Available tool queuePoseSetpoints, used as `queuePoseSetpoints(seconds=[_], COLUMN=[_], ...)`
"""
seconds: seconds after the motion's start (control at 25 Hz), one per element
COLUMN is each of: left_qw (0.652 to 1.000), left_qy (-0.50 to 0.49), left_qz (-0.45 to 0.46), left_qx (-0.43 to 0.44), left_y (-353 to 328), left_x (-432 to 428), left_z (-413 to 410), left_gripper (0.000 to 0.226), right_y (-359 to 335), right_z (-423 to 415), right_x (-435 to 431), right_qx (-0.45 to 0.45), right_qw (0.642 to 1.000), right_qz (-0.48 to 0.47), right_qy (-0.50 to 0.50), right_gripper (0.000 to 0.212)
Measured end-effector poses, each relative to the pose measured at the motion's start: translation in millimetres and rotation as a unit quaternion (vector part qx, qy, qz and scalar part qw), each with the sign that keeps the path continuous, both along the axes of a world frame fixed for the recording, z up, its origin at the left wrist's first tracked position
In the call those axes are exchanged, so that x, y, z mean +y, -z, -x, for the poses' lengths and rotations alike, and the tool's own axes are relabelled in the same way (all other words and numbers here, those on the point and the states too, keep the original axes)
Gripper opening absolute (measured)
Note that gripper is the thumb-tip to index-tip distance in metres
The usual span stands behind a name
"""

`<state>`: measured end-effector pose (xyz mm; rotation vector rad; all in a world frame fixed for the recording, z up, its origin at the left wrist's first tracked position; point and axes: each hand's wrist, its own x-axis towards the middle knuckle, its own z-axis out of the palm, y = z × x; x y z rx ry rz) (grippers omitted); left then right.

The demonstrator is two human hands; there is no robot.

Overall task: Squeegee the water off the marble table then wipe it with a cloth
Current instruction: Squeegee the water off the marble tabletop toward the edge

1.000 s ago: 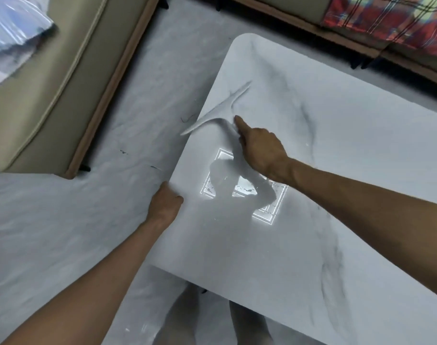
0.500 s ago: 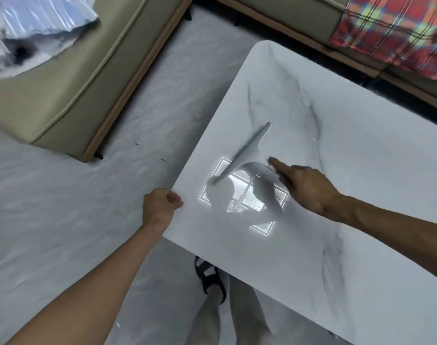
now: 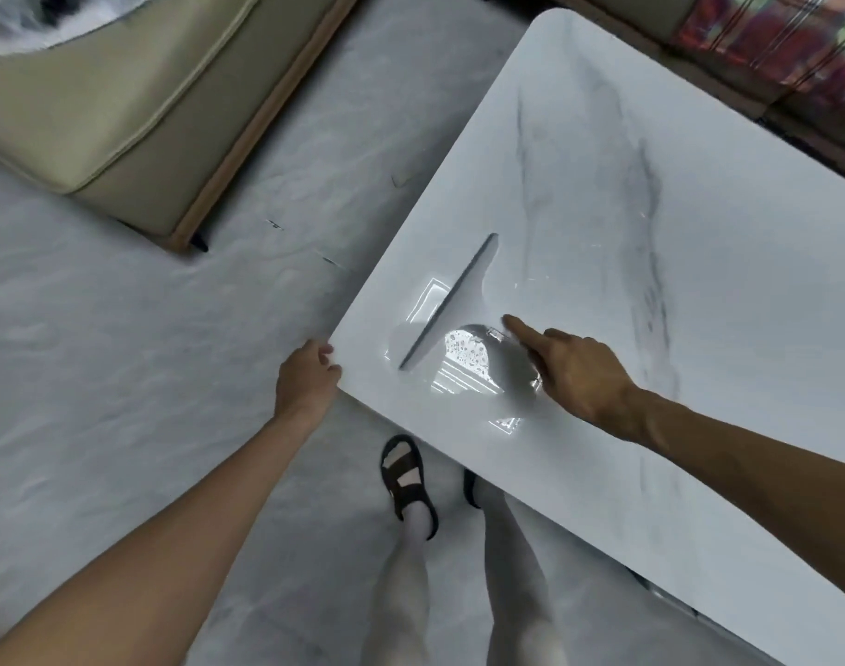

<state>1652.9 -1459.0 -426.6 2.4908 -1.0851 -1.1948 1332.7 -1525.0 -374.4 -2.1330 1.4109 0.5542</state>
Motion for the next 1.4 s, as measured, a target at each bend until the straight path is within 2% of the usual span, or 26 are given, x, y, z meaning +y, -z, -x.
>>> queuePoseSetpoints(seconds=[0.08, 0.16, 0.32, 0.44, 0.56, 0.68, 0.8, 0.88, 0.96, 1.04, 1.16, 1.28, 1.4], left_qw=[1.000, 0.998, 0.988, 0.991, 0.995, 0.998, 0.997, 0.994, 0.990, 0.987, 0.983, 0.991, 0.999], left_qy=[-0.026, -0.063, -0.153, -0.129, -0.081, -0.052, -0.033, -0.076, -0.122, -0.156, -0.180, -0.124, -0.040], left_qz=[0.008, 0.006, 0.018, -0.009, -0.042, -0.043, -0.057, -0.061, -0.034, -0.001, 0.013, -0.003, -0.019], left_qx=[0.006, 0.000, -0.023, -0.047, -0.030, 0.007, 0.038, 0.054, 0.056, 0.038, -0.024, -0.054, -0.026], left_y=[1.3, -0.5, -6.0, -5.4, -3.1, -2.3, -1.4, -2.5, -3.9, -5.4, -5.2, 0.2, 2.8], left_x=[7.9, 13.3, 17.7, 21.2, 22.2, 19.2, 13.3, 6.6, 2.1, 2.8, 5.9, 9.1, 11.3], left_z=[2.6, 0.0, -10.6, -17.6, -9.9, 11.6, 29.8, 36.2, 37.9, 33.3, 19.2, 12.4, 30.1], left_gripper=[0.023, 0.019, 0.027, 0.043, 0.055, 0.056, 0.058, 0.057, 0.050, 0.042, 0.042, 0.050, 0.052], right_y=[-19.0, -26.9, -8.9, 13.9, 25.3, 21.1, 3.1, -5.3, -5.9, 0.7, 15.8, 29.1, 29.2], right_z=[30.0, 32.8, -54.7, -122.8, -108.1, -36.3, 30.8, 50.7, 37.6, -11.1, -98.1, -118.7, -59.7], right_x=[8.4, 3.1, -15.5, -0.4, 10.4, 6.9, 10.5, 14.2, 16.0, 15.0, 25.5, 26.0, 27.0], right_qx=[0.022, 0.001, -0.101, -0.087, -0.063, -0.040, 0.005, 0.005, -0.030, -0.085, -0.128, -0.119, -0.114], right_qw=[1.000, 0.999, 0.980, 0.963, 0.968, 0.975, 0.987, 0.990, 0.987, 0.980, 0.973, 0.978, 0.984], right_qz=[-0.009, 0.020, 0.027, 0.002, 0.005, -0.009, 0.003, 0.030, 0.025, -0.015, -0.059, -0.042, -0.022], right_qy=[-0.009, -0.033, -0.170, -0.254, -0.242, -0.217, -0.160, -0.136, -0.155, -0.180, -0.185, -0.169, -0.137], right_gripper=[0.051, 0.049, 0.051, 0.052, 0.062, 0.073, 0.066, 0.058, 0.062, 0.066, 0.054, 0.046, 0.045])
